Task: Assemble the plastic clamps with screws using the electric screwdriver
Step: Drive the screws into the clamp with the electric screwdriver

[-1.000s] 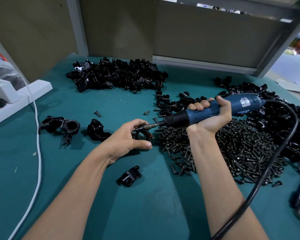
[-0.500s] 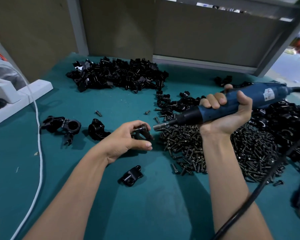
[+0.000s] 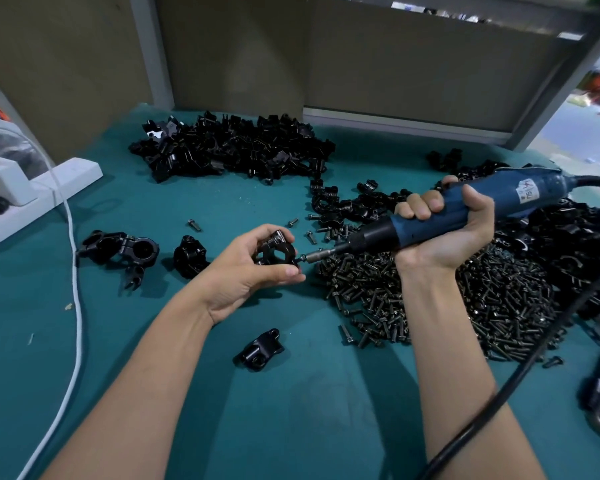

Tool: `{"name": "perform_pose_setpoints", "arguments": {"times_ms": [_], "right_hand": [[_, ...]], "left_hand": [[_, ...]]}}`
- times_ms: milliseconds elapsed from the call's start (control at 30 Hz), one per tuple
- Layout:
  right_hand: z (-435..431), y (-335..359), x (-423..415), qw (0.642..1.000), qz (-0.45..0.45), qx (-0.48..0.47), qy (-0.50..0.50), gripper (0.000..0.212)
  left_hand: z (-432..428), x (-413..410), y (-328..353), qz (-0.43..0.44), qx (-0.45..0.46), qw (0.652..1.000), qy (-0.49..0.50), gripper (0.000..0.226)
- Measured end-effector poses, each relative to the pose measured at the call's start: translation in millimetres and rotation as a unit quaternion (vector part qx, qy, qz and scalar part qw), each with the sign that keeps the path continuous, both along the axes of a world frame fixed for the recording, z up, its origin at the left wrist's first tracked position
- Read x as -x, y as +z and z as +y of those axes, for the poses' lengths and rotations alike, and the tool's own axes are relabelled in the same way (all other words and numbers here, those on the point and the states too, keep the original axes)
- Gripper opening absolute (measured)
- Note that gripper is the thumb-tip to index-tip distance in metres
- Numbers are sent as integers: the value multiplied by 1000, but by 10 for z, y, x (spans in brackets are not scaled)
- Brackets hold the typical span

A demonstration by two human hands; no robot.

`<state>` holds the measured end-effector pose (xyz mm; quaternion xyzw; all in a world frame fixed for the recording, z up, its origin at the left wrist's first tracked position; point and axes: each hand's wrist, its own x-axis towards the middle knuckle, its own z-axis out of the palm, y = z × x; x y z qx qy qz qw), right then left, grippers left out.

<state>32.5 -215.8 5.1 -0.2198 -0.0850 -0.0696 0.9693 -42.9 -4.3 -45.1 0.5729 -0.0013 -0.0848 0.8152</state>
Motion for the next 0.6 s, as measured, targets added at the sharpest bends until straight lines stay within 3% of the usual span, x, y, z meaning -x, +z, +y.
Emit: {"name": "perform_pose_setpoints", "arguments": {"times_ms": [600], "right_hand": [[10,-5,32,1000,6,13,7,15]], "left_hand": [[0,4,-25,10,-43,999,-24,49]]}}
